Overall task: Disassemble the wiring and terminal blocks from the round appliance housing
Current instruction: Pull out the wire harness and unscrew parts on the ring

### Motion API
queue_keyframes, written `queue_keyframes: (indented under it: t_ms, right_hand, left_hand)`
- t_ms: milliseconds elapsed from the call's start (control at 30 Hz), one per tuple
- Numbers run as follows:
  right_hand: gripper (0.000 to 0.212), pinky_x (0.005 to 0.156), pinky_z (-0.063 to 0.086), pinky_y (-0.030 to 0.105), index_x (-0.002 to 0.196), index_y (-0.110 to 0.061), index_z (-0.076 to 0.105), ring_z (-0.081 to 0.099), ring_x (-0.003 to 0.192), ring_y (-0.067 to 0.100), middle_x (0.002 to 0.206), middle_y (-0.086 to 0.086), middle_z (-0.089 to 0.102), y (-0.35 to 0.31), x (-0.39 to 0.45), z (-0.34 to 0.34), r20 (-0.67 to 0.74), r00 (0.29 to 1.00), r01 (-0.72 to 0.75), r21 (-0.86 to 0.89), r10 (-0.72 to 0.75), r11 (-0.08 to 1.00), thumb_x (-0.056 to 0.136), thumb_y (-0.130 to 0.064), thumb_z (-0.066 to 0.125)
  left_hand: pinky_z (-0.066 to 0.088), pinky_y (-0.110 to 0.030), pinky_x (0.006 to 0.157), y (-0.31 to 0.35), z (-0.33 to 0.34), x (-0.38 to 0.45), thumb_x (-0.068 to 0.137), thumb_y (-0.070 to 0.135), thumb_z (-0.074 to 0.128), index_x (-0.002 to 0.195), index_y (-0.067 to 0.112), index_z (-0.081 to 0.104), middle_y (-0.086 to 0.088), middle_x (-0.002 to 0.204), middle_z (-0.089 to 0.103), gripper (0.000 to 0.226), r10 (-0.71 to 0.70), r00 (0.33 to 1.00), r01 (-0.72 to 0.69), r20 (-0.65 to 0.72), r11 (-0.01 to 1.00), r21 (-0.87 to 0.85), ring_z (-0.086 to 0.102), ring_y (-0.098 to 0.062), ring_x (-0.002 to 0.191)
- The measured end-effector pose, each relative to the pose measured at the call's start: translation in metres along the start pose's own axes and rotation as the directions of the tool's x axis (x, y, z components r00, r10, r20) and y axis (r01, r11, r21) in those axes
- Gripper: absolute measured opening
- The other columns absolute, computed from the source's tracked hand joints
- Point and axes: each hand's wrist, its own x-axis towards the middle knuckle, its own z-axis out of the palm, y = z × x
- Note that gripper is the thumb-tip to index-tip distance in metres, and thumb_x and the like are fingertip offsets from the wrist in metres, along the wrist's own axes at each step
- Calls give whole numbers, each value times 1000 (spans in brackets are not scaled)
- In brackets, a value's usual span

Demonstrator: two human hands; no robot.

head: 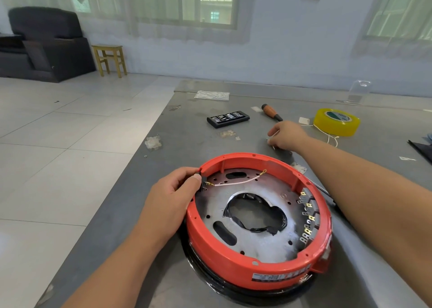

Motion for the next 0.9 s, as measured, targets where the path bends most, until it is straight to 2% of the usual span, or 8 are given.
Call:
queue_keyframes:
  t_ms: [100, 200, 300, 367, 533, 633, 767, 900]
  right_hand:
    - [23, 95, 53, 34, 116, -22, 71, 65, 110, 25, 120, 3, 71, 3, -4, -2, -32, 999, 33, -18, -34, 999, 95, -26, 66]
    - [28, 98, 51, 35, 122, -20, 71, 64, 113, 26, 125, 4, 70, 10, -17, -10, -46, 986, 153, -143, -161, 978, 100, -20, 53]
    - [36, 101, 48, 35, 129, -22, 68, 61, 120, 26, 133, 3, 68, 19, -36, -13, 18, 956, 285, -299, -293, 911, 101, -18, 46]
    - [38, 104, 45, 36, 134, -22, 65, 57, 126, 26, 138, 1, 64, 24, -45, -12, 88, 944, 328, -361, -318, 873, 103, -20, 44]
    - [37, 108, 43, 41, 134, -20, 65, 58, 123, 29, 137, 7, 64, 22, -49, -9, 202, 942, 331, -416, -268, 847, 104, -22, 43]
    - [39, 110, 38, 40, 139, -19, 61, 55, 128, 31, 142, 9, 60, 19, -44, -8, 222, 947, 308, -414, -233, 857, 106, -23, 41]
    - [38, 106, 41, 43, 137, -12, 57, 53, 127, 35, 140, 16, 59, 15, -37, -7, 245, 956, 254, -418, -161, 872, 107, -22, 38]
    - [42, 108, 38, 38, 147, -14, 51, 49, 133, 35, 150, 15, 51, 13, -39, -10, 227, 964, 216, -352, -141, 911, 107, -22, 39]
  left_hand:
    - [43, -4, 67, 1, 0, 0, 85, 45, 52, 96, 41, 78, 14, 90, 76, 29, 5, 1000, -5, -2, 1000, 0, 66, -5, 84]
    - [42, -4, 65, 1, 0, 0, 85, 45, 52, 96, 40, 78, 13, 90, 76, 29, 6, 1000, -6, 2, 1000, -3, 66, -5, 84]
    - [42, -4, 65, 2, 1, -1, 85, 45, 52, 94, 43, 78, 14, 90, 76, 28, 12, 1000, -12, -1, 1000, -22, 66, -4, 83]
    - [41, -4, 65, 2, 1, -1, 84, 44, 53, 93, 43, 79, 14, 89, 76, 27, 11, 1000, -11, -7, 999, -35, 66, -5, 83]
    - [41, -6, 62, 3, 1, -2, 84, 47, 51, 94, 50, 76, 8, 87, 75, 27, 17, 1000, -17, 2, 1000, -22, 65, -9, 81]
    - [42, -6, 62, 2, 0, -1, 84, 48, 51, 94, 51, 75, 5, 88, 75, 27, 22, 1000, -22, 11, 1000, -12, 65, -12, 82]
    - [43, -6, 63, 1, -1, 0, 85, 47, 51, 95, 50, 76, 6, 88, 76, 27, 32, 999, -33, 16, 999, 4, 66, -10, 83]
    - [40, -3, 63, 1, -1, 1, 84, 48, 51, 96, 52, 75, 13, 87, 75, 27, 33, 999, -34, 11, 999, 31, 65, -3, 82]
